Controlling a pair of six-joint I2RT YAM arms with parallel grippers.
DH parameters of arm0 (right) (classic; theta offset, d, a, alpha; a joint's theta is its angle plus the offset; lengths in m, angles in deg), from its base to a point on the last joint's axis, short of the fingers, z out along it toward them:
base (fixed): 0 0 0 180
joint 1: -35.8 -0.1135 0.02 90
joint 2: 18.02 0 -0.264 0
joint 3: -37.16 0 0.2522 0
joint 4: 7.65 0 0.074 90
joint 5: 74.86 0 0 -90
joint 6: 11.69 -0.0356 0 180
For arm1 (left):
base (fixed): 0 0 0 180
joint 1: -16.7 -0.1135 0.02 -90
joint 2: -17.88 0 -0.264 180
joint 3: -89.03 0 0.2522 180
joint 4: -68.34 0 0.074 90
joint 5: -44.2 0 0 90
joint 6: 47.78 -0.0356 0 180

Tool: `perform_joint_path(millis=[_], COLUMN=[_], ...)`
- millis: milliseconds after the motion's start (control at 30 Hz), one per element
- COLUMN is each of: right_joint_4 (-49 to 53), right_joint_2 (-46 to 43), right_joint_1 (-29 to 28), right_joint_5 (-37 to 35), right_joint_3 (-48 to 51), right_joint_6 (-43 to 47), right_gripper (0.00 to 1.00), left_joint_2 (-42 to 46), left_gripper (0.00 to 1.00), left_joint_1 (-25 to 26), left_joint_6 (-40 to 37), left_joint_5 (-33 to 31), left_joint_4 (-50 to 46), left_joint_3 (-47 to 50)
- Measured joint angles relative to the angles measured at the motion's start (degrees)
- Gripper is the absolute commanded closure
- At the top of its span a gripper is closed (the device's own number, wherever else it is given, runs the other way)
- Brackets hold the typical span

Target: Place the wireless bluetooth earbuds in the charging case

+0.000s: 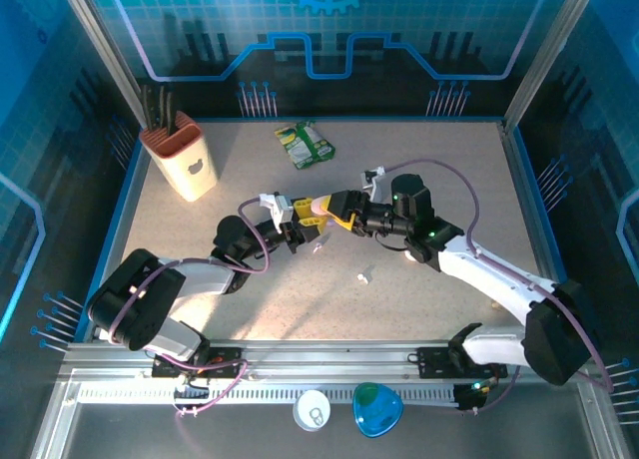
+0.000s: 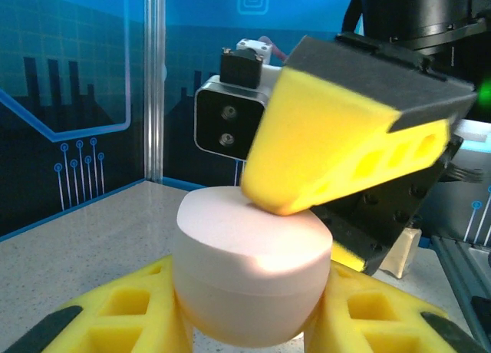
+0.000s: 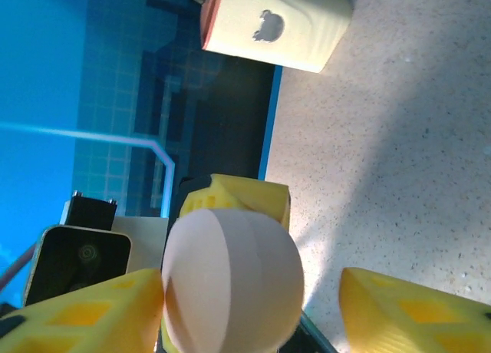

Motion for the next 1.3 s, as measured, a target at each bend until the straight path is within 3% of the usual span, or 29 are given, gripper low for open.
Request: perform_joint_path(millis=[167, 267, 400, 500, 733, 900, 1300], right_joint_4=[-2.34, -2.64, -2.16, -0.22, 7.56, 10.54, 10.73], right_joint_2=[-0.11, -0.70, -1.77, -3.28, -4.85, 0.11, 16.17], right_joint_1=[0.15, 0.26, 0.66, 2.29, 7.89, 9.66, 10.82], right_joint_5=[0.55, 0.33, -0.46, -2.29, -10.43, -15.10, -18.23], right_joint_3=[0.11, 0.57, 2.25, 4.17, 9.73, 9.86, 5.90], right_joint_6=[-1.79, -2.21, -1.51, -0.07, 4.76, 8.92, 13.84], right_gripper=[0.74, 0.85, 0.90, 0.93, 0.93, 0.93, 0.89], left_joint_2=[0.52, 0.52, 0.52, 1.16, 7.61, 9.88, 10.45], left_gripper=[0.64, 0.50, 0.20, 0.11, 0.01, 0.01, 0.01], left_joint_1=[-0.02, 0.00, 0.04, -0.04, -0.33, -0.33, -0.33], left_joint_6=[-0.02, -0.22, -0.33, -2.03, -10.97, -16.72, -19.54], left_joint_5=[0.66, 0.72, 1.68, 1.73, 2.54, 3.06, 2.99], left_joint_4=[0.22, 0.37, 0.37, -0.48, -14.82, -26.62, -35.47], left_joint_3=[0.00, 0.00, 0.02, 0.39, 1.31, 1.14, 1.09])
